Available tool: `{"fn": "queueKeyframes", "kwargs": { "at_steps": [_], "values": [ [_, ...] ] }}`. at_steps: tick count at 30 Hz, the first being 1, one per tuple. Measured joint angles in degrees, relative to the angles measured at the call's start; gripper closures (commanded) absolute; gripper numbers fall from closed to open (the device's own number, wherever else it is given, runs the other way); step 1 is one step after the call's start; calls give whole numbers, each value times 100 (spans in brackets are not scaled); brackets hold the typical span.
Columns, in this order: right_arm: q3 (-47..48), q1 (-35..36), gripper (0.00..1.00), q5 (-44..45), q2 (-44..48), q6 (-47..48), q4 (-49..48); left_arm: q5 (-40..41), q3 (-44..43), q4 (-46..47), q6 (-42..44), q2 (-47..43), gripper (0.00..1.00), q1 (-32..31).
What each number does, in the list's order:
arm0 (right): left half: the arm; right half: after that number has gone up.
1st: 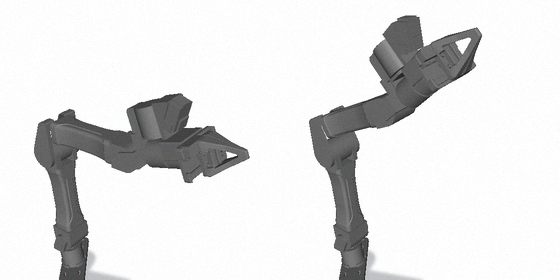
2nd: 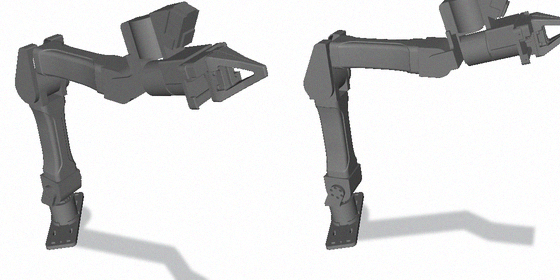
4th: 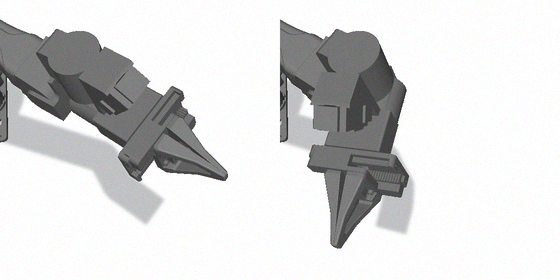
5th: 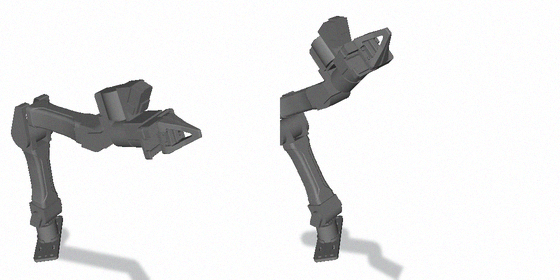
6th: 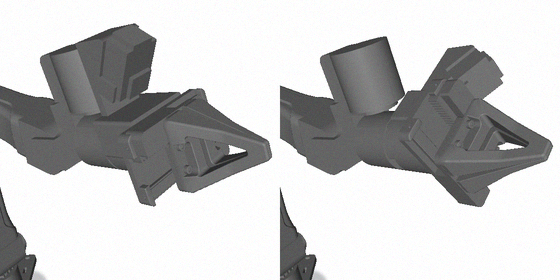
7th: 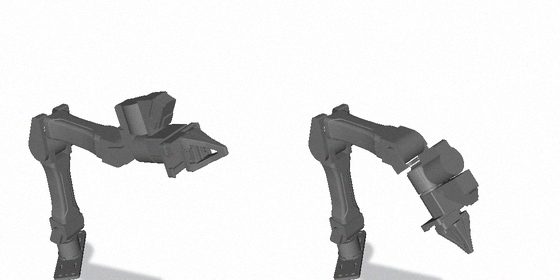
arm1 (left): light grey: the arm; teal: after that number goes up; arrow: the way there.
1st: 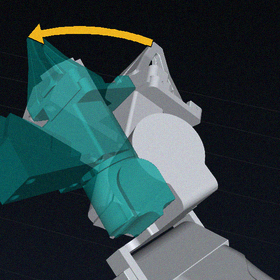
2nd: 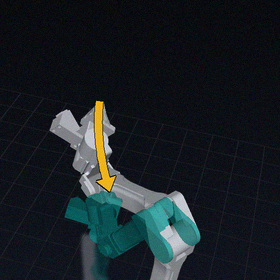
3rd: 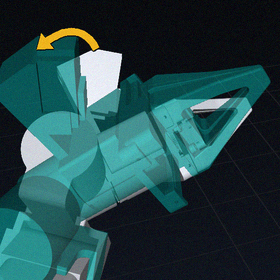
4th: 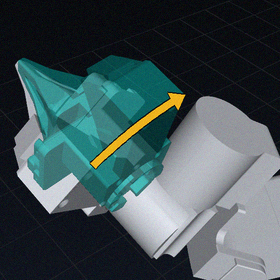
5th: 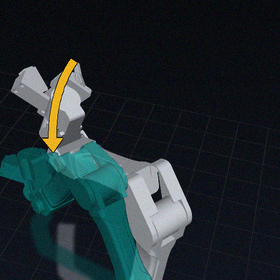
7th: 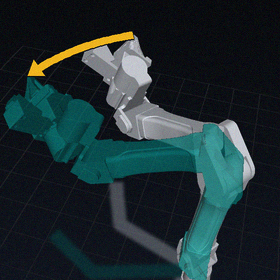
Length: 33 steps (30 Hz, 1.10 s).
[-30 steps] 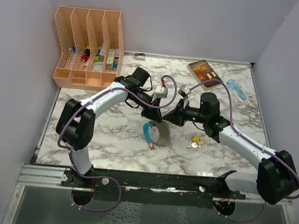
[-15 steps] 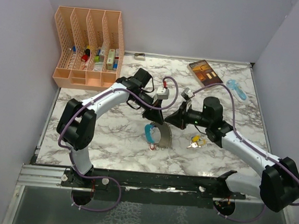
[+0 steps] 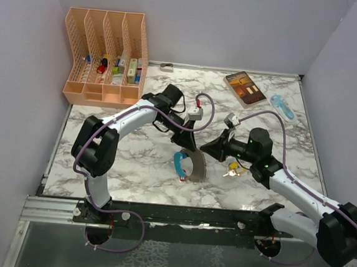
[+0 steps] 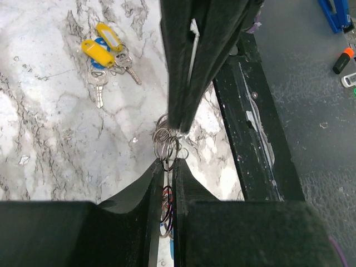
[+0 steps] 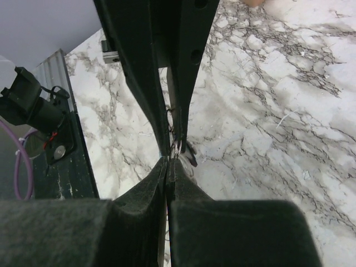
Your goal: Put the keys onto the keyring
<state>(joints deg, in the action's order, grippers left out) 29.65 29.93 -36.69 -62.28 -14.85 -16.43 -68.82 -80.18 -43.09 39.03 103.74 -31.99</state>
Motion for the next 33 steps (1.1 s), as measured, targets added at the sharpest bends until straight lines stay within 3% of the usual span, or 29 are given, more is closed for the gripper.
{"fn": "queueKeyframes", "kwargs": {
  "at_steps": [8, 14, 26, 33],
  "values": [
    [-378, 0, 98, 20, 391, -236, -221, 33, -2, -142, 42, 96, 100, 76],
    [-435, 0, 73, 35, 385, -363, -269, 76, -42, -262, 101, 96, 100, 57],
    [713, 0, 80, -153, -588, -79, 247, 365, -173, -295, 142, 94, 100, -76],
    [750, 0, 80, -278, -654, 94, 481, 409, -179, -299, 170, 94, 100, -76]
  ]
}}
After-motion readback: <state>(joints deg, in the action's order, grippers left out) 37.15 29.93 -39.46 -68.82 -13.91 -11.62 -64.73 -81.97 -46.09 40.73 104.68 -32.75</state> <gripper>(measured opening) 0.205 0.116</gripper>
